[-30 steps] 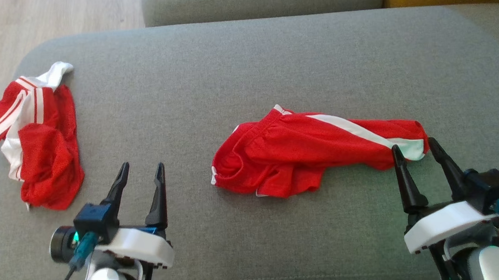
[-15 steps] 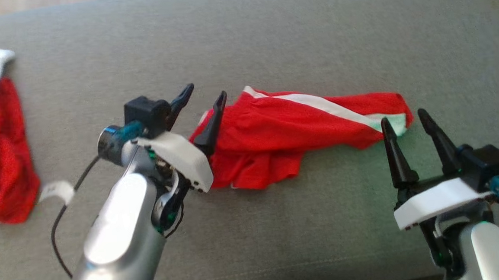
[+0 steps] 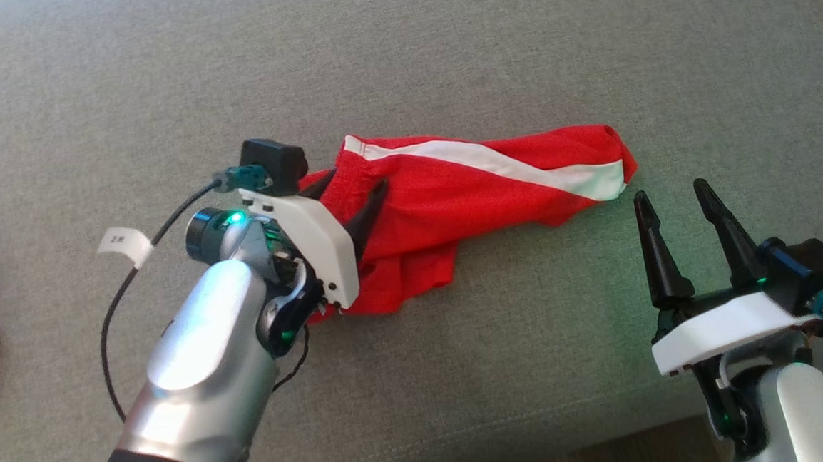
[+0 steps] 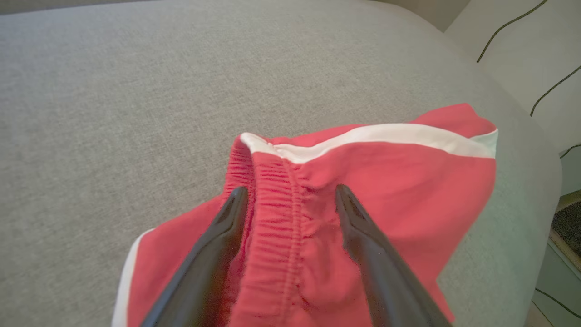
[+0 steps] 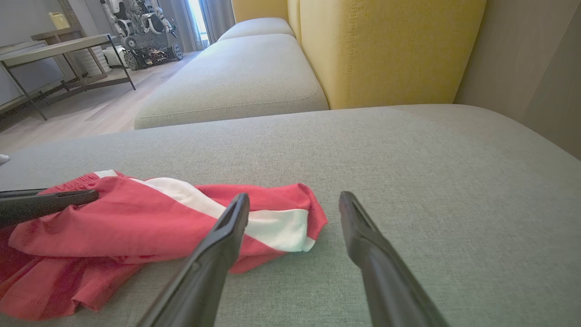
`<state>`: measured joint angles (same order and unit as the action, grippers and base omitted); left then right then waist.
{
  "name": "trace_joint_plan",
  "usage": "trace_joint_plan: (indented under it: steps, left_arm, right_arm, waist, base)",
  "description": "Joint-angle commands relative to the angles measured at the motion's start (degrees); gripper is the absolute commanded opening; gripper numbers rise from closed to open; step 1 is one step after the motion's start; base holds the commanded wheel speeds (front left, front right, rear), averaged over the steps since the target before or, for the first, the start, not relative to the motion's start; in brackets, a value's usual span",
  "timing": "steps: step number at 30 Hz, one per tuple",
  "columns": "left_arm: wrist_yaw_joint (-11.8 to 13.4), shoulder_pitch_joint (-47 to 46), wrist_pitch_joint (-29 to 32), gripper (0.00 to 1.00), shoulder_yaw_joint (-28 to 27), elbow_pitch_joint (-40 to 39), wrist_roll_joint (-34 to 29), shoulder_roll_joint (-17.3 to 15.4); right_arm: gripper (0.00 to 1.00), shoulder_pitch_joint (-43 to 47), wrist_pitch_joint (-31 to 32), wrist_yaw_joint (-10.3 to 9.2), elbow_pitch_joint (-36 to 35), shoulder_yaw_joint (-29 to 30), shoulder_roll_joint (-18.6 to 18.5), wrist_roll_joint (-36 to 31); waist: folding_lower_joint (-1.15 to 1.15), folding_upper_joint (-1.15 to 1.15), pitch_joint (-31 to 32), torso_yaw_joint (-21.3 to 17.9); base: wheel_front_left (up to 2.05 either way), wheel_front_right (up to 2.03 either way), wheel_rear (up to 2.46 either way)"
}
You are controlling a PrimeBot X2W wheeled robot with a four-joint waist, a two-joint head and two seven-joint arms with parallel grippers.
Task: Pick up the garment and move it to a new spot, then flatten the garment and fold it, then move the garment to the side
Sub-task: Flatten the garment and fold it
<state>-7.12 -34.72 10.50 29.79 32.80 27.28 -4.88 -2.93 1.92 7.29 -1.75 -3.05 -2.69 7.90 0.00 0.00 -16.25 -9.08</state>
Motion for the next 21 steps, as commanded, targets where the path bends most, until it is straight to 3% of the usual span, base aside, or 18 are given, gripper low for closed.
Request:
trace_joint_plan:
  steps: [1, 2, 12, 21]
  left_arm:
    - [-0.33, -2.93, -0.99, 0.23, -0.28, -3.10, 0.70, -1.49]
    - [-0.33, -3.06, -1.51, 0.00, 0.27, -3.75, 0.76, -1.92]
    - [-0.10, -0.71, -7.03, 0.00, 2.61, -14.28, -1.25, -6.34]
    - [5.02, 15.23, -9.06, 0.00, 1.51, -26.62, -1.10, -12.69]
  right_arm:
    - [1.00, -1.75, -0.82, 0.20, -1.66, -0.96, -0.20, 0.57]
    - [1.00, -1.81, -0.81, 0.20, -1.60, -0.97, -0.20, 0.65]
    - [1.00, -1.18, 0.55, 0.20, -1.40, -0.45, -0.20, 1.16]
    - [1.00, 0.02, 2.21, 0.20, -2.37, 0.73, -0.20, 1.32]
  waist:
    - [0.00, 0.00, 0.06, 0.48]
    - [0.00, 0.00, 0.13, 0.73]
    - [0.00, 0.00, 1.51, 3.99]
    - [0.00, 0.00, 1.73, 6.81]
  base:
    - [0.00, 0.00, 0.00]
    - [0.00, 0.00, 0.00]
    - [0.00, 0.00, 0.00]
    - [0.00, 0.00, 0.00]
